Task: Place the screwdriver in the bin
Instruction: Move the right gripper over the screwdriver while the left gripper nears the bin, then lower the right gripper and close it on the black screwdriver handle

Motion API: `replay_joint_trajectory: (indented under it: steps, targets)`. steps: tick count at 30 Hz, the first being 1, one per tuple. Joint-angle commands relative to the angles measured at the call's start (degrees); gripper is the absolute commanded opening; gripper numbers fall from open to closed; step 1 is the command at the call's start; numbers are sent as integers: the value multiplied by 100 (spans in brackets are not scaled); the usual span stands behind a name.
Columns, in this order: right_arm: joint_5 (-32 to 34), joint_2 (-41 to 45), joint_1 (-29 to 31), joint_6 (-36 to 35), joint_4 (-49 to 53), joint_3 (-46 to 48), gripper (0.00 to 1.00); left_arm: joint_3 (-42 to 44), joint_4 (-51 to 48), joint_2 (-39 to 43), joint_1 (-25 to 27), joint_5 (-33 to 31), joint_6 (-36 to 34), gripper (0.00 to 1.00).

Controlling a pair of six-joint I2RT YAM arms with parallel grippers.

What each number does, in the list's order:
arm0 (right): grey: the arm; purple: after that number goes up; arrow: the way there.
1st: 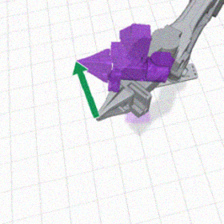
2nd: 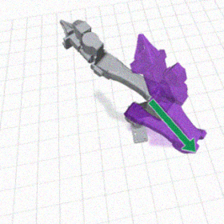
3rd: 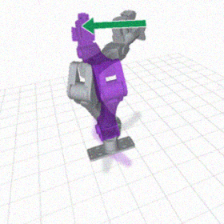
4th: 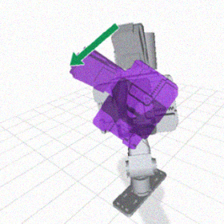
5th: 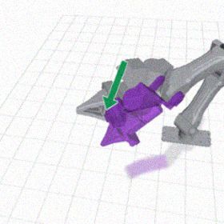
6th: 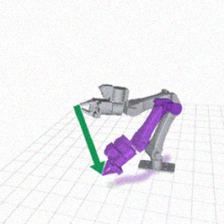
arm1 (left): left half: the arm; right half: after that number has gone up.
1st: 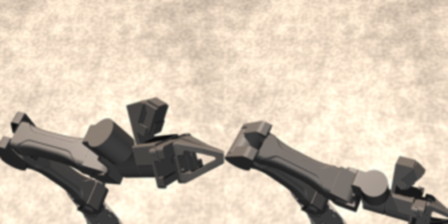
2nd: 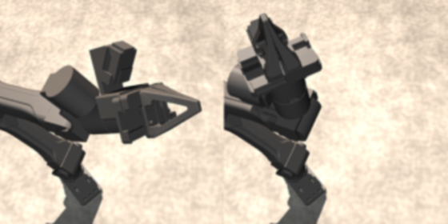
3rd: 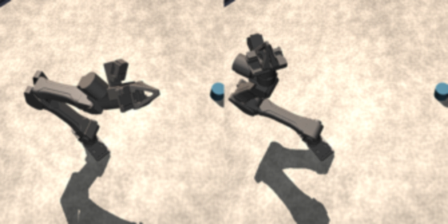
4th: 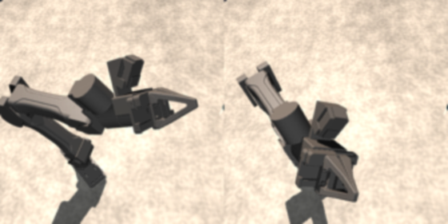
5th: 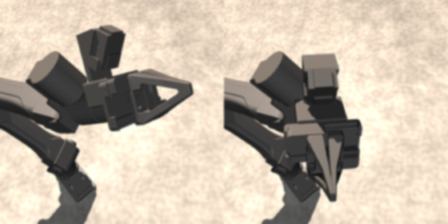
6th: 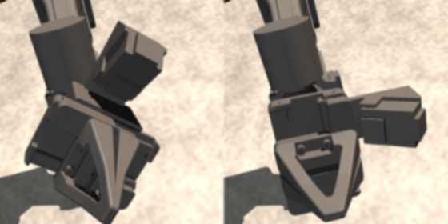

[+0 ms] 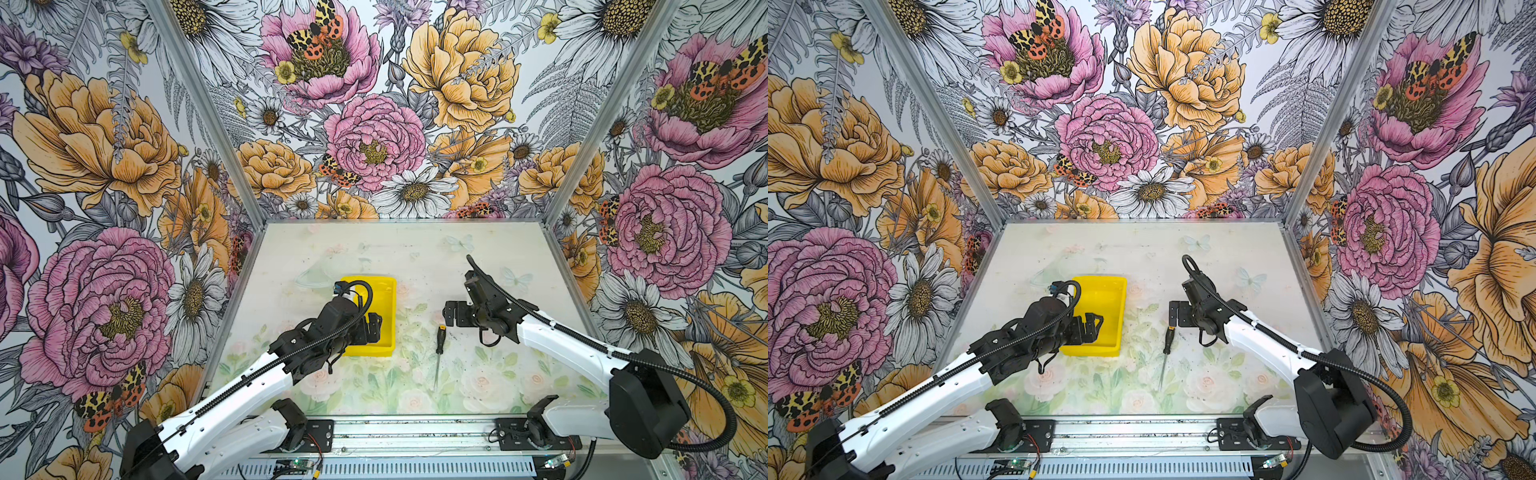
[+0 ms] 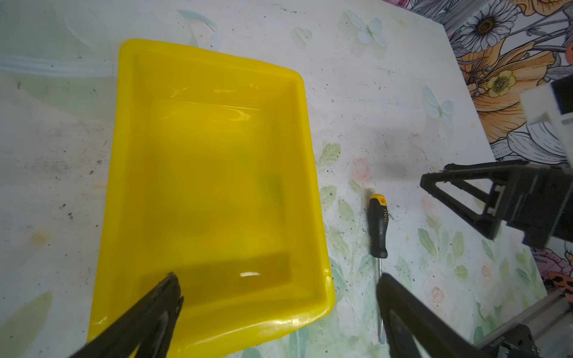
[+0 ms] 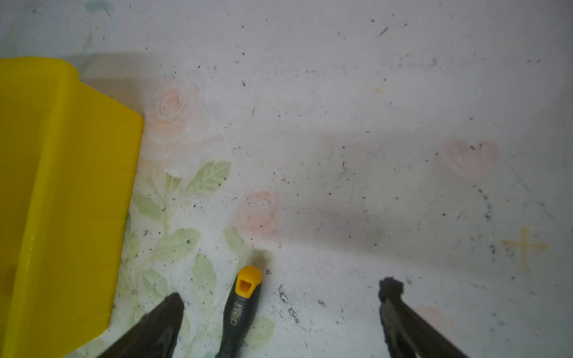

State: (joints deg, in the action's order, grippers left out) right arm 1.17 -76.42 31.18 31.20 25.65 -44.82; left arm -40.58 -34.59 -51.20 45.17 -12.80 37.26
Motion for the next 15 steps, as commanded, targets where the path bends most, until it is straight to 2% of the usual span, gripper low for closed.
replay_joint_trajectory:
  steps: [1, 6, 12, 15]
  targets:
    - [-202, -156, 141, -217, -327, 117, 98, -108, -402, 178, 320, -781, 616, 99]
    - [-241, -548, 317, -265, -473, 72, 97, -133, -509, 268, 537, -997, 752, 99]
    - [110, -976, 530, -185, -493, -23, 94, 0, -564, 345, 545, -1240, 838, 99]
    - [301, -1117, 692, -45, -499, -57, 85, 115, -522, 415, 528, -1384, 774, 99]
